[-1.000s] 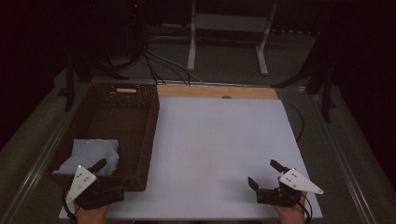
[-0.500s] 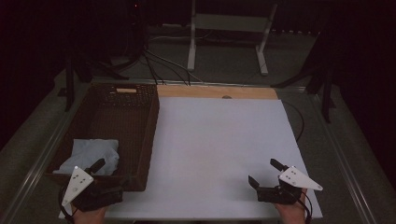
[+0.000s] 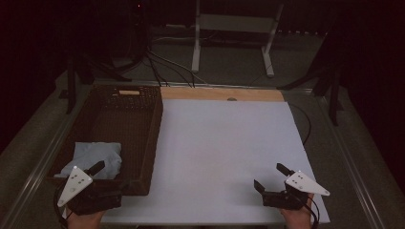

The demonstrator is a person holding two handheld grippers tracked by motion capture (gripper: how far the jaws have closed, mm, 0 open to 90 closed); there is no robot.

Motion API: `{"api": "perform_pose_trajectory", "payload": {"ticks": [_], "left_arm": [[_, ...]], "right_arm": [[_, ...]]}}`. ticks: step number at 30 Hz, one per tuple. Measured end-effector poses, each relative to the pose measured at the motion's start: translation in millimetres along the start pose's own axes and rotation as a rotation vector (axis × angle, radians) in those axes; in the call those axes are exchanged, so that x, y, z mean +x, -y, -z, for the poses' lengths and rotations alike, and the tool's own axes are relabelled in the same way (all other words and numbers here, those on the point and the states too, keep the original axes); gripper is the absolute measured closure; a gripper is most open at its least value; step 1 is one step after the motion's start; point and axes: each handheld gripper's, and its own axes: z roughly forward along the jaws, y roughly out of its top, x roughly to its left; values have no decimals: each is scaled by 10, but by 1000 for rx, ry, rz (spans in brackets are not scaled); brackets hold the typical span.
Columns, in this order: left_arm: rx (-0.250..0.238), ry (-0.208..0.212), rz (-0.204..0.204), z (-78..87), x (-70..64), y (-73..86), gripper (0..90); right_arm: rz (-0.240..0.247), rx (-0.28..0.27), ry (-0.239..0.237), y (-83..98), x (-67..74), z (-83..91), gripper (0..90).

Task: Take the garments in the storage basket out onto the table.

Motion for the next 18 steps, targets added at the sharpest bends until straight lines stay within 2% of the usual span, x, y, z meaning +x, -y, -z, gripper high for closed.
{"api": "perform_pose_trajectory", "payload": {"ticks": [7,18], "left_arm": [[55,0,-34,-13,23,-76,5],[97,-1,-60,16,111,-192,5]], "right_arm": [[-4,-3,6,-2,3,4,0],[-22,-7,11,5,-22,1,0]]}}
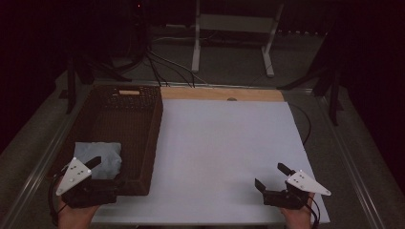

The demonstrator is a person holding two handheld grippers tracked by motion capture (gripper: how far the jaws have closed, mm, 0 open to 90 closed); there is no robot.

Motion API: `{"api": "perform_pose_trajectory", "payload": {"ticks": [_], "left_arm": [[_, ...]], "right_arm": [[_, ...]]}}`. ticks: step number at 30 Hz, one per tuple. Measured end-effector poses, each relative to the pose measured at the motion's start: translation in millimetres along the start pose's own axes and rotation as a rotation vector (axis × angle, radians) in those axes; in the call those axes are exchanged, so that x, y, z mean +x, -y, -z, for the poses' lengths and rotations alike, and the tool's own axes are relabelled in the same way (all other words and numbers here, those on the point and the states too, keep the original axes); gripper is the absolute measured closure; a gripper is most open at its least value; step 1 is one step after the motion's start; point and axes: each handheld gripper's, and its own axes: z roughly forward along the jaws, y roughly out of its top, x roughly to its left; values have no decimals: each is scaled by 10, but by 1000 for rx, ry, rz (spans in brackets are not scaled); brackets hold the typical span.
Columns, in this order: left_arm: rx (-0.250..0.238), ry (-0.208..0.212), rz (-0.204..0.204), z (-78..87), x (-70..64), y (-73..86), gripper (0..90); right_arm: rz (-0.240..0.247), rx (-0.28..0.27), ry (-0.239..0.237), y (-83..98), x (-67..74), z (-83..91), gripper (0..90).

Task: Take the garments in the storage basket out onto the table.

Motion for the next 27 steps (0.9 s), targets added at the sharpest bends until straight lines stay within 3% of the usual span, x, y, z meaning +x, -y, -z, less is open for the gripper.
{"api": "perform_pose_trajectory", "payload": {"ticks": [6,27], "left_arm": [[39,-6,-5,-25,55,-31,5],[106,-40,-41,-39,293,-203,5]], "right_arm": [[1,4,-5,3,7,-11,0],[-4,4,-4,5,-2,-17,0]]}}
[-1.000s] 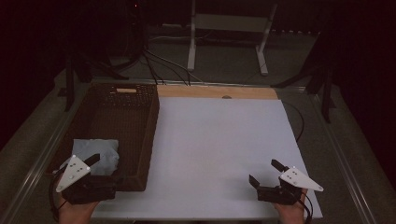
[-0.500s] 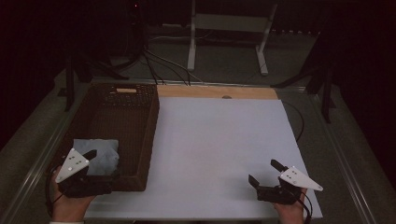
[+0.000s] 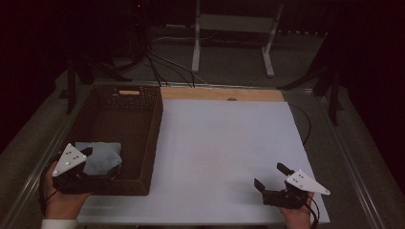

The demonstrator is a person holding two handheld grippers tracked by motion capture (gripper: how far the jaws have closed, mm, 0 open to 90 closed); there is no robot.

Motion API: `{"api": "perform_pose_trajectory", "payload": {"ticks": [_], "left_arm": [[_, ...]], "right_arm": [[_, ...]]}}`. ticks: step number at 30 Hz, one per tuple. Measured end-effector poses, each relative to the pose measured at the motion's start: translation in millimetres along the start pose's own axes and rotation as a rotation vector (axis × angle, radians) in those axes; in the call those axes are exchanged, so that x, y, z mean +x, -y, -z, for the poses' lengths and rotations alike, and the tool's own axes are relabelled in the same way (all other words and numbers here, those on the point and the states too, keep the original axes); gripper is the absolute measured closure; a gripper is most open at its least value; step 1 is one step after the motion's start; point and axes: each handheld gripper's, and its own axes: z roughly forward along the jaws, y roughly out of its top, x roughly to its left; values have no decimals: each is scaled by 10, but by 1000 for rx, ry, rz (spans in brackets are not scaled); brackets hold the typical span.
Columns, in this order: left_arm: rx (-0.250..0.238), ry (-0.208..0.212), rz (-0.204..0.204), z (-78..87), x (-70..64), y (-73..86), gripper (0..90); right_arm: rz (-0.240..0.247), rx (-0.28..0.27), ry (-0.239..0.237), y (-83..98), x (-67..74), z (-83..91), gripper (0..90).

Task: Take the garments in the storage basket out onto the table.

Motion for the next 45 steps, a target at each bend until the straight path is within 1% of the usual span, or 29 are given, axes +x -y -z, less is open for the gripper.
{"api": "perform_pose_trajectory", "payload": {"ticks": [3,7,12,16,22,39,42,45], "left_arm": [[12,0,-6,-3,31,-14,5],[14,2,-6,3,66,-39,5],[32,3,-26,-2,97,-91,5],[38,-4,-33,-4,128,-142,5],[45,0,-39,-24,165,-197,5],[77,7,-17,-85,334,-234,5],[88,3,-10,-106,373,-237,5],[88,-7,2,-127,414,-232,5]], "right_arm": [[-1,-1,0,0,-2,3,0],[-1,-1,1,0,-4,4,0],[-1,-3,2,-1,-2,6,0],[-3,-3,2,-1,-4,10,0],[-3,-1,2,-2,-2,11,0],[-4,-3,3,-2,-4,13,0],[-4,-3,3,-2,-4,13,0],[-5,-3,3,-2,-5,13,0]]}}
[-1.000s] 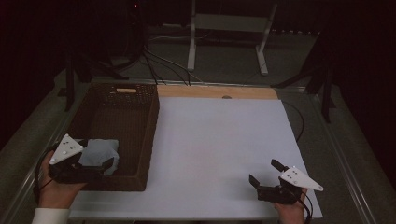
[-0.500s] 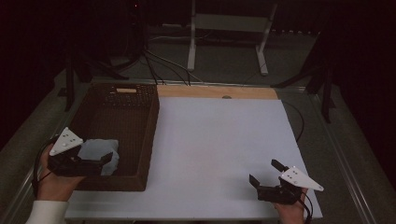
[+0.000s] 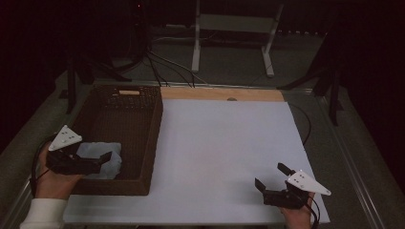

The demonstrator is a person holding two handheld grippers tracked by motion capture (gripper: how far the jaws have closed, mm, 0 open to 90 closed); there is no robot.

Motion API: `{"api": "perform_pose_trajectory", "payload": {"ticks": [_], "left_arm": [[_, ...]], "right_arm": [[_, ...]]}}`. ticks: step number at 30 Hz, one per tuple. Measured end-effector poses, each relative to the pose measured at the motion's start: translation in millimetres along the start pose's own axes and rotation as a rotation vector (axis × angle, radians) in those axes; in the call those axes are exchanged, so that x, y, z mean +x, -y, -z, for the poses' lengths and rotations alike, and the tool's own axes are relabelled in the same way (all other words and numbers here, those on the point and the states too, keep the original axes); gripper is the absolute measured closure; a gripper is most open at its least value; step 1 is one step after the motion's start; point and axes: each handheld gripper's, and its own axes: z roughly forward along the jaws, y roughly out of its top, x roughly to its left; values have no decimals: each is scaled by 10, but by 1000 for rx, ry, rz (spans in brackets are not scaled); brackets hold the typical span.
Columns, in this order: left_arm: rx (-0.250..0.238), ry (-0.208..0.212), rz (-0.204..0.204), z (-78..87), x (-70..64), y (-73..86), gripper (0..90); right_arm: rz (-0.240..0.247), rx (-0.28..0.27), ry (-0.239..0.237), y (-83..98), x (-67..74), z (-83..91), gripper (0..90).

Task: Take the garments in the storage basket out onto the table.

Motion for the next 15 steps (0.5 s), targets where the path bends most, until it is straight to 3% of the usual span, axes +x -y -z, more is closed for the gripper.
{"api": "perform_pose_trajectory", "payload": {"ticks": [15], "left_arm": [[25,-5,18,-172,115,-31,5]], "right_arm": [[-2,-2,1,1,-7,-1,0]]}}
